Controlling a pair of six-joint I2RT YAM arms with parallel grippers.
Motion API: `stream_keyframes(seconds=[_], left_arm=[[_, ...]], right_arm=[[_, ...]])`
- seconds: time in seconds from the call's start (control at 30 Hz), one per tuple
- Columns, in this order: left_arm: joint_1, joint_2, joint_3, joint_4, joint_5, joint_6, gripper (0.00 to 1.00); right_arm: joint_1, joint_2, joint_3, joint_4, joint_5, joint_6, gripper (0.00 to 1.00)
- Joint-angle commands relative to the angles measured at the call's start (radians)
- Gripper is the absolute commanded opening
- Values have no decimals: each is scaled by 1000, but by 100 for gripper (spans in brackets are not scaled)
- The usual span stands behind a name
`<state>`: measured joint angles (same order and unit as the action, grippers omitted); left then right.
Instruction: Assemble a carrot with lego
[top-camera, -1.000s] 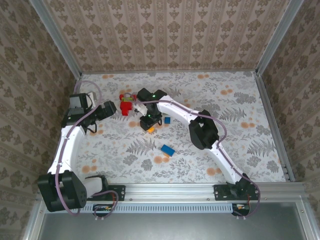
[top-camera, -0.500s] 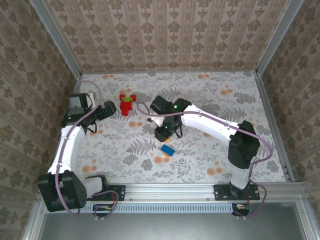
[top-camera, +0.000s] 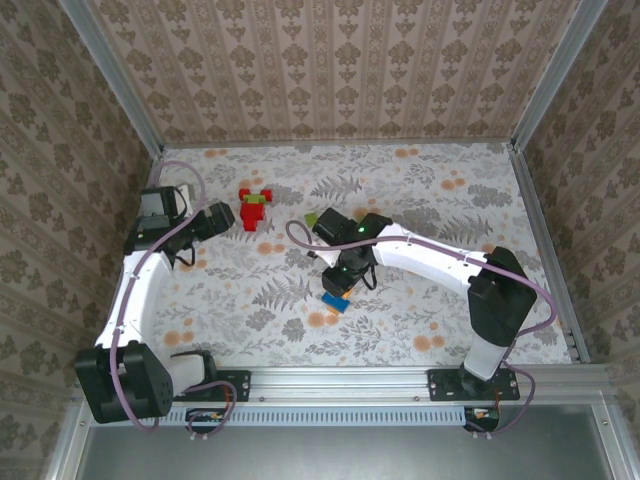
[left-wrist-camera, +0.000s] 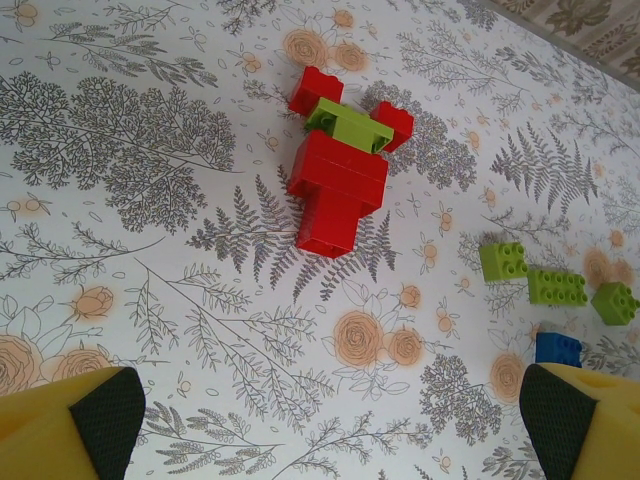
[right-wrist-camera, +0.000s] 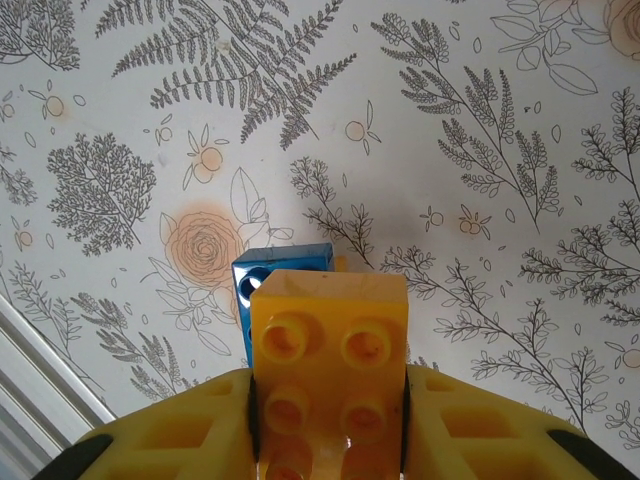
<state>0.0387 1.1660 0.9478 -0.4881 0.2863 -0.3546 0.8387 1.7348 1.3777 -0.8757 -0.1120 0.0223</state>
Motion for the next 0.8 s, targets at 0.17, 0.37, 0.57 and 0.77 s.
stream_keyframes(seconds=[0.17,0.37,0.57,0.77], left_arm=[[-9,11,30,-21,-13,23,100],[-9,9,31,-21,-13,22,100],[-9,8,31,-20,-10,22,100],[-9,6,30,-18,-9,22,100]], right_arm=[[0,-10,-47,37,-48,-46,35],[2,6,-60,43,-72,-65,35],[1,29,-59,44,-93,-73,35],[2,42,-61,41,-100,-78,35]])
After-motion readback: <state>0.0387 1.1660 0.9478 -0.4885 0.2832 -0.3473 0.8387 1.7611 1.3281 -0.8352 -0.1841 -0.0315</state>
